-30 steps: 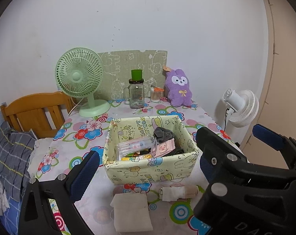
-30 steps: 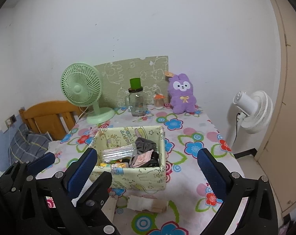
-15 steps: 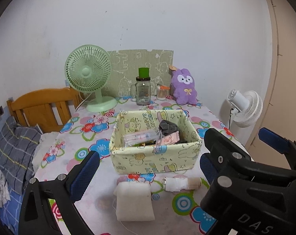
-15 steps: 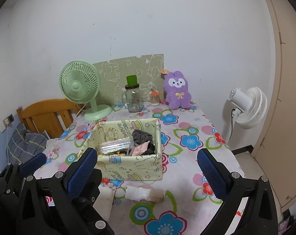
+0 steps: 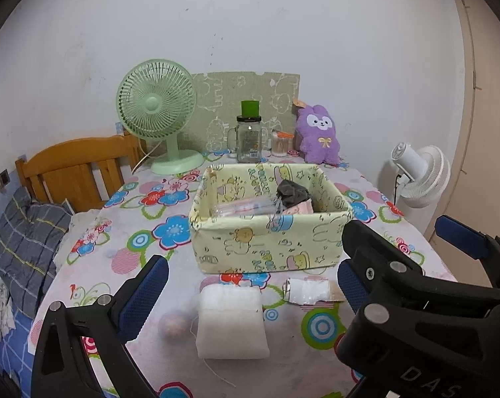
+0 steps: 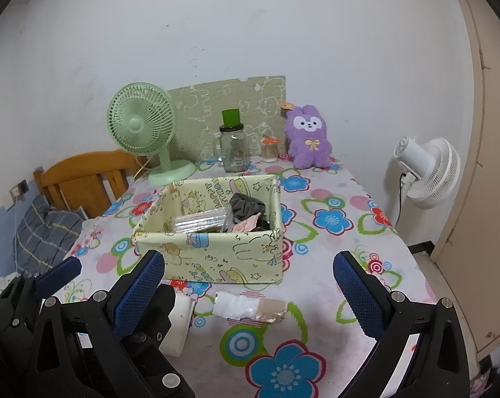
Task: Organize soft objects
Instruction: 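Withdraw both open tools up and away from the box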
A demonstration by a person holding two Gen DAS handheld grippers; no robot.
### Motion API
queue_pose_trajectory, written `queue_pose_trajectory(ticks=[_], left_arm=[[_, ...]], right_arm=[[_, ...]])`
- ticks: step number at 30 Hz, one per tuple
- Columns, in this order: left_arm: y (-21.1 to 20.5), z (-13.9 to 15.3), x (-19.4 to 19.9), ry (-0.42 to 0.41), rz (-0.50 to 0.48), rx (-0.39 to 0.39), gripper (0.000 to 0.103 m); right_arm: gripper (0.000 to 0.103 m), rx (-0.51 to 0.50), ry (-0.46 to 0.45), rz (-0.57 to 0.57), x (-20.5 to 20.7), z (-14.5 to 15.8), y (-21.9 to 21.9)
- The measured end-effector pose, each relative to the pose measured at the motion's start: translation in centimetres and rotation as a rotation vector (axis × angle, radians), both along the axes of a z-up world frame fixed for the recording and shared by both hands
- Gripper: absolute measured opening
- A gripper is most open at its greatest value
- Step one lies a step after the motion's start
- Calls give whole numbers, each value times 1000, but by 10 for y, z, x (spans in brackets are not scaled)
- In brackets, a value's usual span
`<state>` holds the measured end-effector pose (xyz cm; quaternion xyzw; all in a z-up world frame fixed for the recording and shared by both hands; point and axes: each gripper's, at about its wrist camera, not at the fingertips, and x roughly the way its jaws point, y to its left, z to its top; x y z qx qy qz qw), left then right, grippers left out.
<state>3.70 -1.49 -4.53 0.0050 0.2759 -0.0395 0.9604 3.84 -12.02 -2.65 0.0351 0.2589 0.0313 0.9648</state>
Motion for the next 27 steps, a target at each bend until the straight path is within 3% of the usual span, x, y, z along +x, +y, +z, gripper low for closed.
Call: queue_pose_trajectory(ticks=[27], left_arm=[[-5, -69, 16, 110, 7, -14, 103]], right_arm=[[103, 4, 100, -54, 9, -70, -6]])
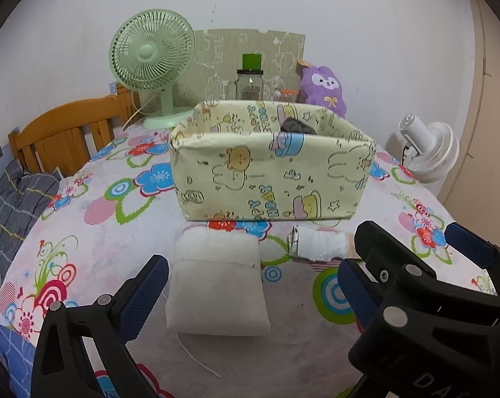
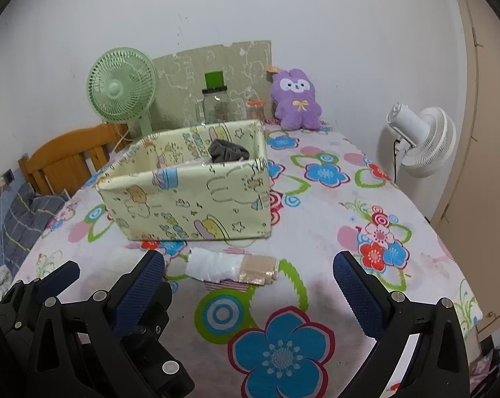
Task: Organize soft objects
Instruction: 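Withdraw both open tools up and away from the box, then reach the left tool to the white pad while the right tool reaches the white roll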
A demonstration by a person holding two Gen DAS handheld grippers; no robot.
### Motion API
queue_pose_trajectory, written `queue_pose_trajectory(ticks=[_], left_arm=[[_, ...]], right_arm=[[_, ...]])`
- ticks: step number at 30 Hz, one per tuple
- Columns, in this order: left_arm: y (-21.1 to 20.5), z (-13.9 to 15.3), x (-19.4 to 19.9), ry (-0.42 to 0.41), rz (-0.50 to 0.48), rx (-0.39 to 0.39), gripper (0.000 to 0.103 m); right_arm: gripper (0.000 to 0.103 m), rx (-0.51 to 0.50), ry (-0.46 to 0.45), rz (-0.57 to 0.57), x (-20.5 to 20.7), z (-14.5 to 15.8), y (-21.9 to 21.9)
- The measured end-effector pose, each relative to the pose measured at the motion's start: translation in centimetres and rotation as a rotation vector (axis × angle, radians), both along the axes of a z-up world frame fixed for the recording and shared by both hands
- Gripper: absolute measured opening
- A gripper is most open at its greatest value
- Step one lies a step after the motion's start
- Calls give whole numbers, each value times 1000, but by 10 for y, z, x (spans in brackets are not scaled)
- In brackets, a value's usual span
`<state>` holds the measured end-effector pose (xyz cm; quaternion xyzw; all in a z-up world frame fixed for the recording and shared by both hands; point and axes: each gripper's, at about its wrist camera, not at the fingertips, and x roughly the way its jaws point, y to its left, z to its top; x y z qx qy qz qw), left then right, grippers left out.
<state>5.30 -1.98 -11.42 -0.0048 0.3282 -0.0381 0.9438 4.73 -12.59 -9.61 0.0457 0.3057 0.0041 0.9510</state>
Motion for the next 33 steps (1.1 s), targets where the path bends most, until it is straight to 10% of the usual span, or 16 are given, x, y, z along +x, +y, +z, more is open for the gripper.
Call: queue_pose_trajectory(ticks=[33], left_arm=[[25, -40, 29, 119, 69, 40, 89]], right_arm=[[103, 15, 129, 46, 34, -44, 19]])
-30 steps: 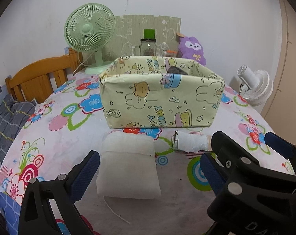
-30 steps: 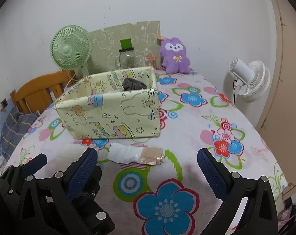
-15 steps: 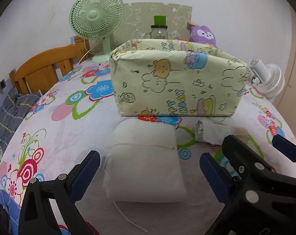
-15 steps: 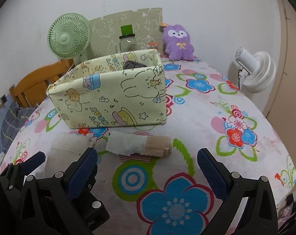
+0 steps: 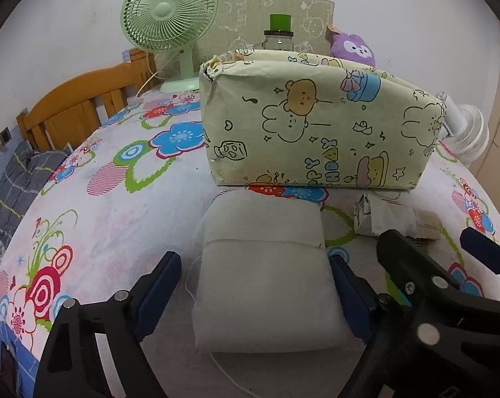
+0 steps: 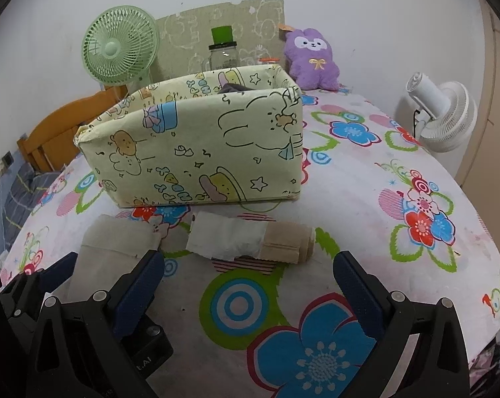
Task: Organize soft objects
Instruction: 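Reach the left tool to the white pad while the right tool reaches the white roll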
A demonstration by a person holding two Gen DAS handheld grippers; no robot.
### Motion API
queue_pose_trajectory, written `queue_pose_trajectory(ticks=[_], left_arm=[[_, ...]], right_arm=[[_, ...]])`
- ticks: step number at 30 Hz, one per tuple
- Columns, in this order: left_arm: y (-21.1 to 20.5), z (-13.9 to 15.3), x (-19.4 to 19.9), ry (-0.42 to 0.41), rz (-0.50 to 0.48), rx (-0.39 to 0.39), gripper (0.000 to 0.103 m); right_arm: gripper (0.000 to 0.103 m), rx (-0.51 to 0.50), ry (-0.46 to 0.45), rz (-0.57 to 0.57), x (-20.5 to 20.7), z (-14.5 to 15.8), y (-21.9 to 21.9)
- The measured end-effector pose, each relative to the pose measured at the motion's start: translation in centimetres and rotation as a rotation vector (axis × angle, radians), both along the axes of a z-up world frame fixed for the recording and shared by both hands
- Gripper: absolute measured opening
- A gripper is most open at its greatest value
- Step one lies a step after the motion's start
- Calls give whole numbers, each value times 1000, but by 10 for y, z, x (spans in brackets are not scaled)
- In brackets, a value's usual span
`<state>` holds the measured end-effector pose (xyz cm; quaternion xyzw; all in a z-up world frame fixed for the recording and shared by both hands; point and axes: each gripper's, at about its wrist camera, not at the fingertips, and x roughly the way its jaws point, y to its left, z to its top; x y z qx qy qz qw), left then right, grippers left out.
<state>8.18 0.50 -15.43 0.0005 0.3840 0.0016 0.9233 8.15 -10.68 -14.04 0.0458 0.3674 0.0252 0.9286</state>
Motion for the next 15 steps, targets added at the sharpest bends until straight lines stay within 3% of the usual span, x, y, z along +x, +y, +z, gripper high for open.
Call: queue_pose_trajectory(ticks=[15], left_arm=[[-5, 3, 12, 6, -82, -16, 73]], right_arm=[[103, -7, 39, -30, 21, -5, 2]])
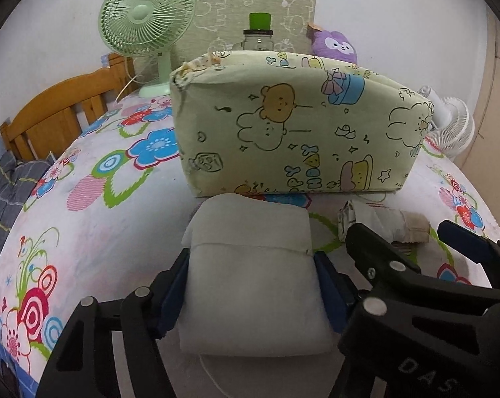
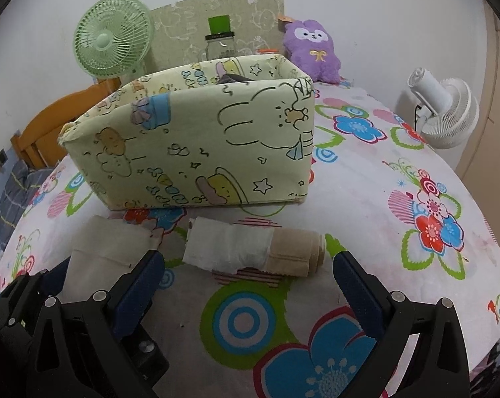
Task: Organize soft objects
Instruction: 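Reach the left tool to the white pad while the right tool reaches the white roll, then grasp the white pad with the left tool while the right tool grasps the white roll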
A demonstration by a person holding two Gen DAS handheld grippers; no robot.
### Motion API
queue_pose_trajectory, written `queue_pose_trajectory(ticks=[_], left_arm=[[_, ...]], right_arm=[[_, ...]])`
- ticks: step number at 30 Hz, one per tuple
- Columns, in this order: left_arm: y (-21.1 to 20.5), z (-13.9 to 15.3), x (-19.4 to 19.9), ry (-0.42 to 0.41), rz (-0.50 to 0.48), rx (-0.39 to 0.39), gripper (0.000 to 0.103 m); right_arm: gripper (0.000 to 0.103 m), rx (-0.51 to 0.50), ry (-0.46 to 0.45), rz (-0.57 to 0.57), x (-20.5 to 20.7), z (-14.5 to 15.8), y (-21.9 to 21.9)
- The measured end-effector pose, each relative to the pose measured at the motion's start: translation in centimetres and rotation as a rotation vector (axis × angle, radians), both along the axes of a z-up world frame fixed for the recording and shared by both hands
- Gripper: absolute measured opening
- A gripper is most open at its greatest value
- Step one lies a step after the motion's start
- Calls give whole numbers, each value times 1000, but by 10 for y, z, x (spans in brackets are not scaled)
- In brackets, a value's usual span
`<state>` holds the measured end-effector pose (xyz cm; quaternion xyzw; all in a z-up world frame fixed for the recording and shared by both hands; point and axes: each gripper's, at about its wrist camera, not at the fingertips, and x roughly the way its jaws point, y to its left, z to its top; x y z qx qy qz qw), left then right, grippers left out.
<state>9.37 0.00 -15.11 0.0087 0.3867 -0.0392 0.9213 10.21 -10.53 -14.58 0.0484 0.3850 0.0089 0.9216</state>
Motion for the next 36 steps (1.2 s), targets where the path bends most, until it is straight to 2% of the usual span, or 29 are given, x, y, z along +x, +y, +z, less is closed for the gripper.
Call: queue_pose_trajectory(ticks=[9, 14, 22, 24, 26, 30, 32, 36], left_arm=[[-2, 1, 10, -1, -19, 15, 73], [1, 0, 12, 9, -11, -3, 73], [0, 0, 12, 6, -11, 12, 73], [-1, 0, 12, 4, -11, 18, 73], [-1, 0, 12, 5, -12, 17, 73], [-3, 1, 12, -1, -11, 27, 73], [-4, 1, 11, -1, -11, 30, 73], [-4, 1, 10, 5, -16, 24, 71]], right_arm=[[103, 33, 40, -30, 15, -5, -6], [103, 51, 59, -30, 21, -7, -5], [102, 8, 71, -55, 25, -8, 0], [101, 6, 70, -49, 26, -8, 0], [95, -13, 71, -47, 25, -8, 2], [90, -9, 66, -34, 24, -7, 3], [85, -6, 64, -22, 23, -6, 4], [81, -11, 57, -8, 20, -4, 5]])
